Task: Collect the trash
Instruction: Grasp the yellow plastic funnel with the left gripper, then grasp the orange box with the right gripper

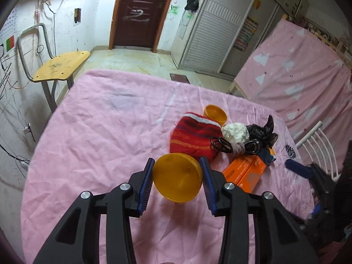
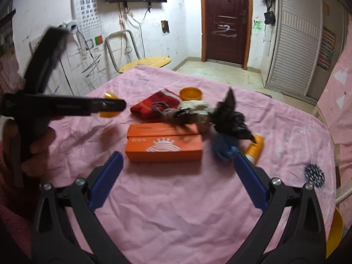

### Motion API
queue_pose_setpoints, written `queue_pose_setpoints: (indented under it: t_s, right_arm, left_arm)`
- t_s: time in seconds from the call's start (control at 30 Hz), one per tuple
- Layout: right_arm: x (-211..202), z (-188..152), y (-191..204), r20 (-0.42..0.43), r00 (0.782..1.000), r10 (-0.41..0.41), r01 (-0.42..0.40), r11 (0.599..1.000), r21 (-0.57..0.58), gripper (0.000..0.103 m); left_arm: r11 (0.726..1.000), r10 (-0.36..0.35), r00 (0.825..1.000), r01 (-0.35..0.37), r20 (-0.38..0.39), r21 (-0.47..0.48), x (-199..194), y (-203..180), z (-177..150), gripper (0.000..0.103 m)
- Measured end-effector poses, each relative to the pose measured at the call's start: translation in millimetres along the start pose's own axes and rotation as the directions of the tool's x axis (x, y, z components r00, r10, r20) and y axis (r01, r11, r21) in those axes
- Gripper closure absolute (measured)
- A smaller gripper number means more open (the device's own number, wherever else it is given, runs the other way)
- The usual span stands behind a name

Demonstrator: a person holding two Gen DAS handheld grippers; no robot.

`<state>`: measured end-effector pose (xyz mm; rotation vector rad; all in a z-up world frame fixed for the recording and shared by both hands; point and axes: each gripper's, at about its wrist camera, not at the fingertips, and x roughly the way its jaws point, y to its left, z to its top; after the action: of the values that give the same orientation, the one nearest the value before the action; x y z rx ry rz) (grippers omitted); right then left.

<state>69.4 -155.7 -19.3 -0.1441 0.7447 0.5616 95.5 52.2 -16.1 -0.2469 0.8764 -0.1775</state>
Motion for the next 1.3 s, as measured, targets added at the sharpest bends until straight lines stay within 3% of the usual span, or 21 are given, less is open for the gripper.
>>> queue_pose_setpoints:
  t_s: [0.43, 0.57, 0.87, 0.97, 1.17, 1.3]
  right_arm:
    - [29, 13, 8, -0.052, 0.998, 0.029, -0.030, 0.999, -0.034, 0.006]
    - [39, 14, 14, -0.101, 0.994, 0.028, -0.034, 0.998, -0.059, 0.006]
    - [56, 14, 17, -0.174, 0.984, -0.023, 0.009, 0.997, -0.082, 0.006]
    - [54, 14, 13, -0.169, 0.986, -0.013, 0.001, 0.997, -0.071, 0.014]
    - [37, 11, 8, -0.112, 0.994, 0.011, -0.015, 0.999, -0.037, 0.014]
    - [9, 7, 4, -0.025, 0.999, 0.025, -0.025, 1.000, -0.001, 0.014]
  left_arm:
    - [1.000, -0.006, 0.999, 0.007, 0.033, -0.016, -17, 5, -1, 0.068]
    - [1.000, -0.008, 0.999, 0.008, 0.032, -0.012, -18, 4, -3, 0.068]
    - [1.000, -0.002, 1.000, 0.002, 0.026, -0.009, -15, 1, -6, 0.068]
    - [1.000, -0.002, 1.000, 0.003, 0.025, -0.011, -14, 1, -6, 0.068]
    - [1.000, 0.004, 1.000, -0.004, 0.021, -0.001, -12, -3, -9, 0.068]
    - [1.000, 0.003, 1.000, -0.003, 0.018, 0.007, -10, -7, -11, 0.068]
